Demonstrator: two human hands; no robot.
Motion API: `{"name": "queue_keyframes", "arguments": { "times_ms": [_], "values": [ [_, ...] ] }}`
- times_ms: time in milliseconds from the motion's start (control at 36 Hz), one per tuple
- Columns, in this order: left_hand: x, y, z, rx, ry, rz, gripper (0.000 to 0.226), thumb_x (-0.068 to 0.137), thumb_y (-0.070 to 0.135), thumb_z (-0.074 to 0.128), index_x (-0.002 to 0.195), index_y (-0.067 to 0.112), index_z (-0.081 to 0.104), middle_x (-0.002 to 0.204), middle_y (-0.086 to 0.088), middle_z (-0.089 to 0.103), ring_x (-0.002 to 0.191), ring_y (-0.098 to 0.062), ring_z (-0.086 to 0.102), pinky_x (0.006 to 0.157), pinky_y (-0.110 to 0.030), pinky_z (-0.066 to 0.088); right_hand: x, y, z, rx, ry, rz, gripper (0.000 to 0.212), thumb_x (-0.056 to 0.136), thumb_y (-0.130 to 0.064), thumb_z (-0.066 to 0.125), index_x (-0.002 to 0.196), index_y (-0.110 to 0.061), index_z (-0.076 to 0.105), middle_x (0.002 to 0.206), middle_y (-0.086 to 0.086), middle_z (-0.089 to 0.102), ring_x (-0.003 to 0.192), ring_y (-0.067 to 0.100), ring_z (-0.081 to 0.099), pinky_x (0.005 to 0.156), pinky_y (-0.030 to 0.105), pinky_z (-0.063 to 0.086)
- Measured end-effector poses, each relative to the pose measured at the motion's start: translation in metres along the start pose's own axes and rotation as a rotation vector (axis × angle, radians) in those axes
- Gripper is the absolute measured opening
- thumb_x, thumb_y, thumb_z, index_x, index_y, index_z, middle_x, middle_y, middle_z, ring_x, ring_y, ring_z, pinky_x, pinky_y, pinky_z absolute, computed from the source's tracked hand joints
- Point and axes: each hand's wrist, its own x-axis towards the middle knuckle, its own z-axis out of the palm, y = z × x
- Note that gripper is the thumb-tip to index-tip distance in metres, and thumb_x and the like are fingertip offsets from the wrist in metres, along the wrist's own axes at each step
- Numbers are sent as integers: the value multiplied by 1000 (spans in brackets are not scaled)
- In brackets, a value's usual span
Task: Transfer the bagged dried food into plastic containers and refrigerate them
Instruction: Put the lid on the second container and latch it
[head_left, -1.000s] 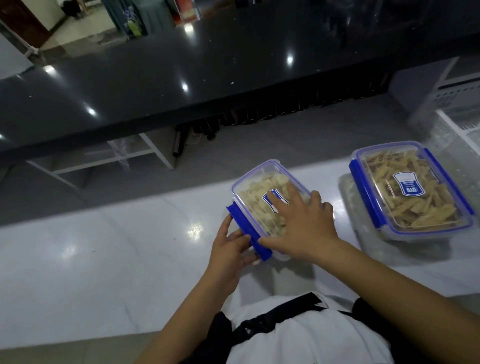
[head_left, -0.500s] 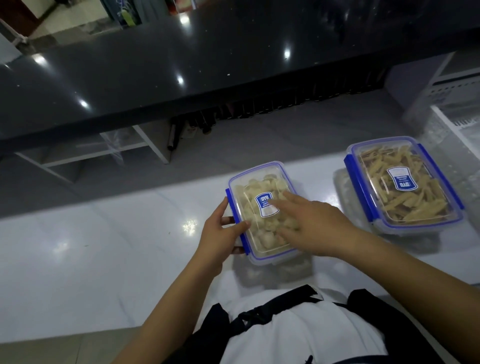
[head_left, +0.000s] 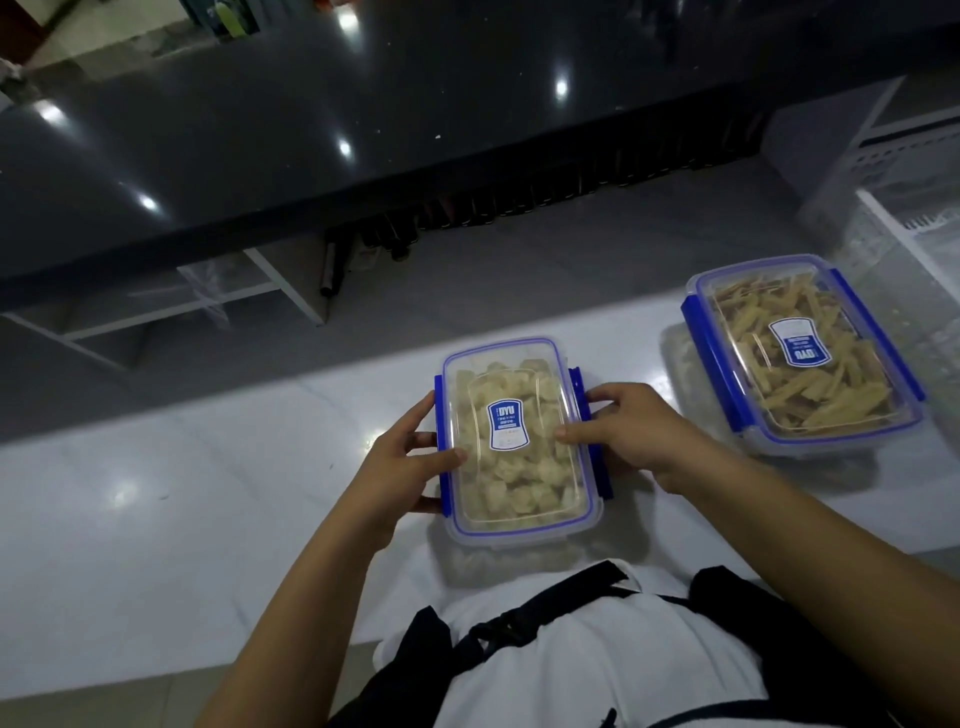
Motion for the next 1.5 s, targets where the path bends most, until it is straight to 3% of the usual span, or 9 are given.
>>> {"name": "queue_keyframes", "arguments": {
  "times_ms": [306,611,694,778,889,972,1250,1361,1500],
  "values": [
    [3,0,1,19,16,18,68,89,15,74,144,42,45,117,-3,66,102,-25,68,74,-50,62,2,5,8,-220,174,-175,56,78,-22,83,129,-21,62,80,-1,71,80,19,73,80,47,60],
    [-1,-5,5,-24,11,36,67,86,29,74,143,45,43,124,1,63,107,-22,66,71,-46,63,-9,3,-2,-243,99,-204,69,80,-29,80,141,-29,49,110,-1,68,95,17,69,78,42,61],
    [-10,-12,4,-58,16,58,79,72,42,76,143,46,40,132,4,59,109,-19,65,66,-37,63,-21,5,-9,-327,101,-277,82,80,-34,80,149,-37,35,139,-12,48,112,11,55,84,33,54],
    [-22,-26,4,11,-47,136,93,71,42,78,149,49,29,141,12,51,120,-16,60,77,-33,62,-43,17,-8,-407,37,-395,88,77,-41,81,145,-53,25,140,-26,33,125,2,39,94,28,44],
    [-36,-41,10,248,-181,314,105,66,40,84,144,60,17,144,32,36,132,2,45,96,-21,52,-57,40,6,-782,-27,-416,109,66,-73,71,148,-58,-1,165,-13,0,152,15,2,122,47,18],
    [-31,-45,14,347,-163,443,108,62,47,84,146,57,17,149,29,30,138,4,36,100,-20,50,-55,50,19,-1018,40,-420,99,82,-63,64,151,-50,-6,164,-9,-17,150,17,-20,121,44,-1],
    [20,-44,27,477,-196,622,120,62,55,89,155,43,14,156,13,30,141,-14,38,105,-45,50,-68,35,27,-1187,402,-214,80,92,-54,57,153,-47,6,165,-4,10,151,30,-9,120,56,3],
    [32,-29,45,546,-175,693,121,57,73,75,154,43,11,157,8,28,140,-14,37,109,-45,46,-64,29,24,-1216,501,-134,78,93,-45,60,153,-45,9,164,-4,10,151,33,-8,119,59,2],
    [38,-21,58,568,-213,732,119,64,57,84,156,35,12,157,3,25,136,-19,42,105,-37,49,-71,27,16,-1142,506,-69,77,93,-40,60,153,-47,11,165,-10,7,151,33,-9,120,58,-1]
  ]
}}
